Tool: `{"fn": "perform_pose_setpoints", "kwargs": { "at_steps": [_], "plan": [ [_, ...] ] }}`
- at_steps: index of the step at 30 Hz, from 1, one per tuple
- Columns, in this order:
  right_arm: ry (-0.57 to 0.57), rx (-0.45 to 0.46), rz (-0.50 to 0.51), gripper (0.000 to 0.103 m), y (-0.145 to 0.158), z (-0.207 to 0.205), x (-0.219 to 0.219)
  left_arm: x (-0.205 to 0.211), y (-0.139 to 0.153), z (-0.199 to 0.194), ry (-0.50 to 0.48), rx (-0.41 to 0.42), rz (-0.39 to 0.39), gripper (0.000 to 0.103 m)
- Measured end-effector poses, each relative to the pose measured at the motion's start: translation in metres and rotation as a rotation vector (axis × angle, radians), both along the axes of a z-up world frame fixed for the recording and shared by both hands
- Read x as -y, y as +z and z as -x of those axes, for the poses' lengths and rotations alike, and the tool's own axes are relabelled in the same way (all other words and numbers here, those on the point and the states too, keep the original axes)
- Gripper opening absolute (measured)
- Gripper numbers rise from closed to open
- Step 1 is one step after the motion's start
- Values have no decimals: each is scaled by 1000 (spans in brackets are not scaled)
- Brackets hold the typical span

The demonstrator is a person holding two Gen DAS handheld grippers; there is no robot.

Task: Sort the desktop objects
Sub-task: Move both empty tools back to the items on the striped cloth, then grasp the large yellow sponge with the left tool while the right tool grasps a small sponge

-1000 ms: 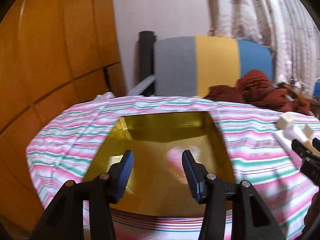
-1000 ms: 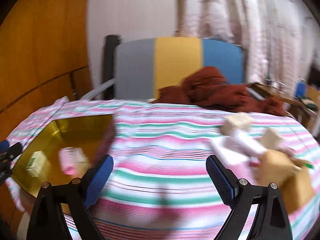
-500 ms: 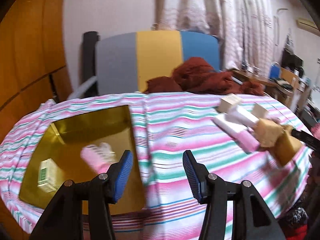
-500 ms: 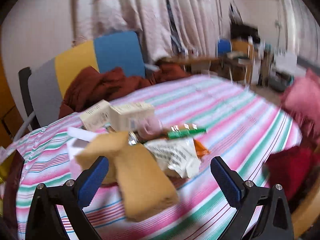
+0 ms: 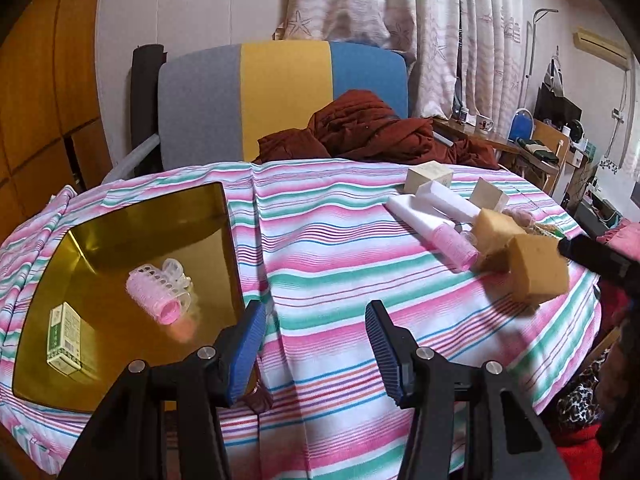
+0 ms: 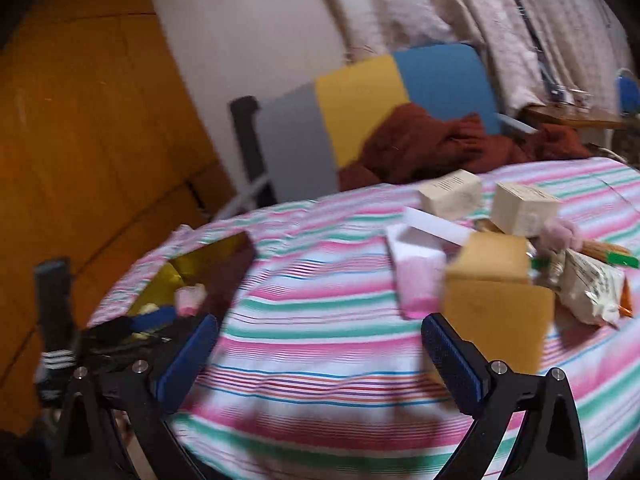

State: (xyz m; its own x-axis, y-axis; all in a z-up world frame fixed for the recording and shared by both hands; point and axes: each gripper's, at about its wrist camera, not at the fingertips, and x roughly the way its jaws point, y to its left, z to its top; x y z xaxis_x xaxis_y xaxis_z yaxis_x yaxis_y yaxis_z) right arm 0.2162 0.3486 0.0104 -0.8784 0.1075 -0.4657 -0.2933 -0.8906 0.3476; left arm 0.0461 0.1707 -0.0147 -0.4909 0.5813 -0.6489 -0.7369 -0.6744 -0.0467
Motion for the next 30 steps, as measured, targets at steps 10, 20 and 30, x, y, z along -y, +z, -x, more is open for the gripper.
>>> {"fn": "perform_pose_setpoints", "kwargs": {
  "at_steps": [10, 20, 30],
  "plan": [
    [-378, 77, 105, 103, -27, -48, -84, -7, -2, -10, -71, 55, -17, 53],
    [-55, 39, 240, 103, -53, 2, -50, 5, -5, 1, -69, 120, -52, 53],
    [-50, 23, 210, 103, -48, -4, -36, -31, -7, -21, -272, 200, -85, 56]
  ]
}}
